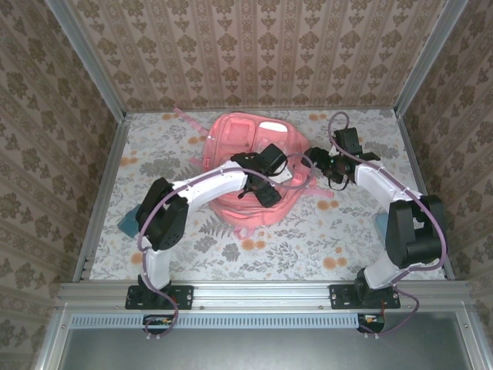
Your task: Pack books, pencil case, and school supplies into a backpack
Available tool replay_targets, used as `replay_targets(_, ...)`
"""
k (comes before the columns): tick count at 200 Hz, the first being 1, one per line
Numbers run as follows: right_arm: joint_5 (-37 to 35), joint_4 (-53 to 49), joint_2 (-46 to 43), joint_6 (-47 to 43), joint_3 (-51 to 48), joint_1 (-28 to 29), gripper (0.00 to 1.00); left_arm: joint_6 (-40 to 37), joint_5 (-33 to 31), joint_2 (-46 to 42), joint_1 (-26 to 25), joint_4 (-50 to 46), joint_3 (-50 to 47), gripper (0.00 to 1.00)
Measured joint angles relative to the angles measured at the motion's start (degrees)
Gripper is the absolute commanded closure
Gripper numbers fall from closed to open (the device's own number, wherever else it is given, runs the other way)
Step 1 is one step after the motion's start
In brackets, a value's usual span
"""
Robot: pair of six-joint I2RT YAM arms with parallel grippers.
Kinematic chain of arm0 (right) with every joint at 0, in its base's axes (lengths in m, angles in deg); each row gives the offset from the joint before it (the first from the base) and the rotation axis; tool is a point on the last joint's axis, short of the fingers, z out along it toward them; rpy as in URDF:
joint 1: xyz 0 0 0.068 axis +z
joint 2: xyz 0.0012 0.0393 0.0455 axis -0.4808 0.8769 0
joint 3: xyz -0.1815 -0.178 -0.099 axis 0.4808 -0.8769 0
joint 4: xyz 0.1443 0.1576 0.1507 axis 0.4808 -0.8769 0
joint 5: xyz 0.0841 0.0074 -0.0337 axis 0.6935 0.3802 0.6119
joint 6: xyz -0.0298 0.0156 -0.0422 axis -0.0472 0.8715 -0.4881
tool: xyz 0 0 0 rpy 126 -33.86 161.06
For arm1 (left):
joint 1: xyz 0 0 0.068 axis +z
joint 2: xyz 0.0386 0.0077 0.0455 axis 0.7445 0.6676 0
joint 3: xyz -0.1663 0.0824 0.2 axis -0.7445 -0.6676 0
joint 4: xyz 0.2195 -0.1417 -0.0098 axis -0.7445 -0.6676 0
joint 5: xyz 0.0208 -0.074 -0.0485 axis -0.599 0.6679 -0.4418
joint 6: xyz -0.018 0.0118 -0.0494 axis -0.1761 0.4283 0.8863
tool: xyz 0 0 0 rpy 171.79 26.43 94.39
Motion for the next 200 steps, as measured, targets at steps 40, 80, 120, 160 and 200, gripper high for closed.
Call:
replay_targets(40,1.57,-0.37,0.92,-3.85,1.75,0.02,0.14,-1.90,-0.02,0.35,0.79,0.00,0.52,0.65)
replay_targets(80,3.69,-0.35,2.60,-11.93,2.80,0.52,0.26,-2.93,3.19,-2.29,2.80,0.66,-0.39,0.86)
replay_targets(120,6.75,-0.09,3.54,-19.39,3.06,1.44,0.29,-2.93,6.36,-10.16,6.99,4.44,-6.36,0.93)
replay_targets(160,12.13,-0.11,4.66,-27.78,6.47,1.84,0.36,-3.82,7.98,-16.04,9.33,6.58,-12.50,0.97)
replay_targets(200,18.03,-0.11,5.57,-35.04,7.89,3.52,0.36,-4.24,9.05,-23.02,11.30,8.00,-18.18,0.97)
